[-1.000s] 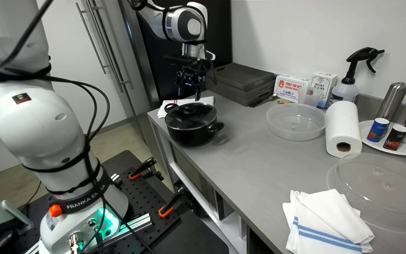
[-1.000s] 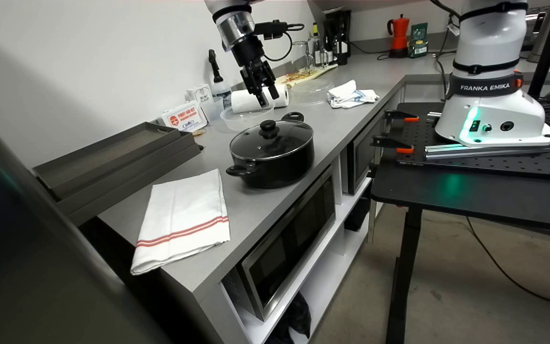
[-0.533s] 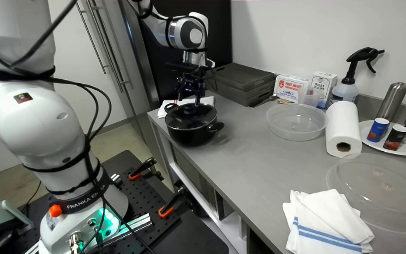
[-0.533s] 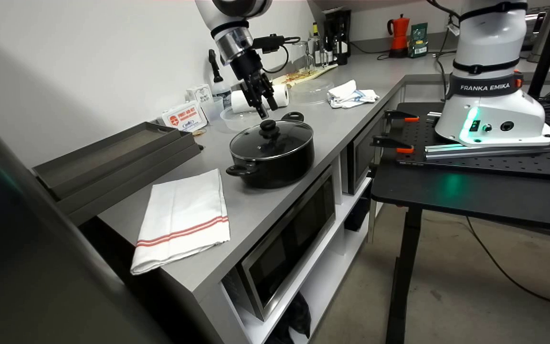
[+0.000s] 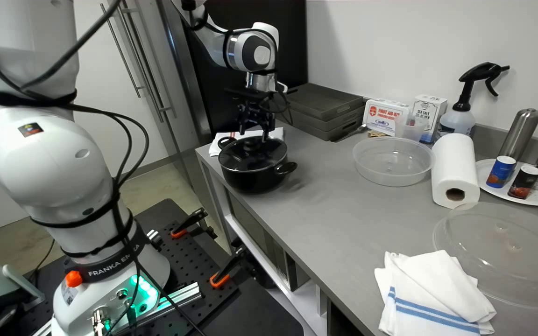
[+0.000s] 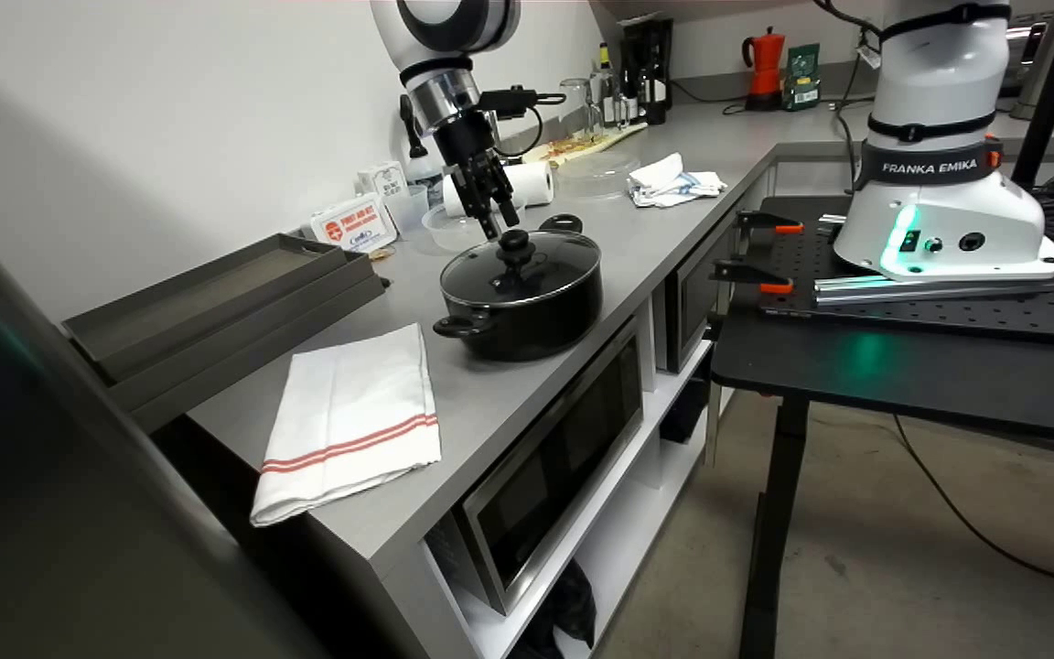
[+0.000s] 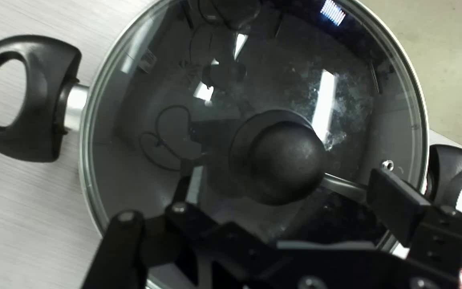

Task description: Remove the glass lid from the pot and put it on the right side of the counter.

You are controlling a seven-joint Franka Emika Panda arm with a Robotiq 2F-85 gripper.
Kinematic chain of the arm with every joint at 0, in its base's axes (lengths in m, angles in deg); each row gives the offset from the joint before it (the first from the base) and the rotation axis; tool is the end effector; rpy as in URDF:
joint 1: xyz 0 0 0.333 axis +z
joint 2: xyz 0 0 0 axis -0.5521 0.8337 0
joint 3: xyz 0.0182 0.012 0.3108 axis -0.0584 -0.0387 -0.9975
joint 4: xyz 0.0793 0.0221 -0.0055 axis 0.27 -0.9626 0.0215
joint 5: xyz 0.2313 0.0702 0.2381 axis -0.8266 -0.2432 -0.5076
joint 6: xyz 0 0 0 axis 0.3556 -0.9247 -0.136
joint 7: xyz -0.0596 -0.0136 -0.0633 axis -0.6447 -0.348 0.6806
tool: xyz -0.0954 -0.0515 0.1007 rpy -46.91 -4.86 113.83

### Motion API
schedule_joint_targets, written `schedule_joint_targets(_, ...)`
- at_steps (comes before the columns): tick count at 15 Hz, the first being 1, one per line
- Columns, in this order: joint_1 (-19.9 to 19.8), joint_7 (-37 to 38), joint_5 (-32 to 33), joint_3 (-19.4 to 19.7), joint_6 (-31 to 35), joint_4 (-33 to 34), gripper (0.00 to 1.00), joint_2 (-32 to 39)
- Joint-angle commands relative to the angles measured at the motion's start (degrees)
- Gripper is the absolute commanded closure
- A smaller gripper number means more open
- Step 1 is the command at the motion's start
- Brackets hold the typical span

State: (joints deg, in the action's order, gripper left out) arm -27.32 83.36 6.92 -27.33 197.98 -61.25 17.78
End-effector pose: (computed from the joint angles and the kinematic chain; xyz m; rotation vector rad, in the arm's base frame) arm 0.4985 0.1442 0.2360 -3.0065 -0.4125 0.4086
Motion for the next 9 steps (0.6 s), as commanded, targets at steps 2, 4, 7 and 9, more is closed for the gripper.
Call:
schedule_joint_targets(2, 0.12, -1.79, -1.20, 0.03, 1.79, -0.76, 0.00, -0.63)
schedule_joint_targets(4, 0.18, -1.58, -0.87, 0.17, 2.27, -1.64, 0.00, -1.11)
schedule_joint_targets(7, 0.33, -1.20, -0.33, 0.38, 2.94, -2.77, 0.00, -1.27)
schedule_joint_targets(9, 0.47, -1.09, 0.05, 0.44, 3.70, -3.70, 0.00, -1.42)
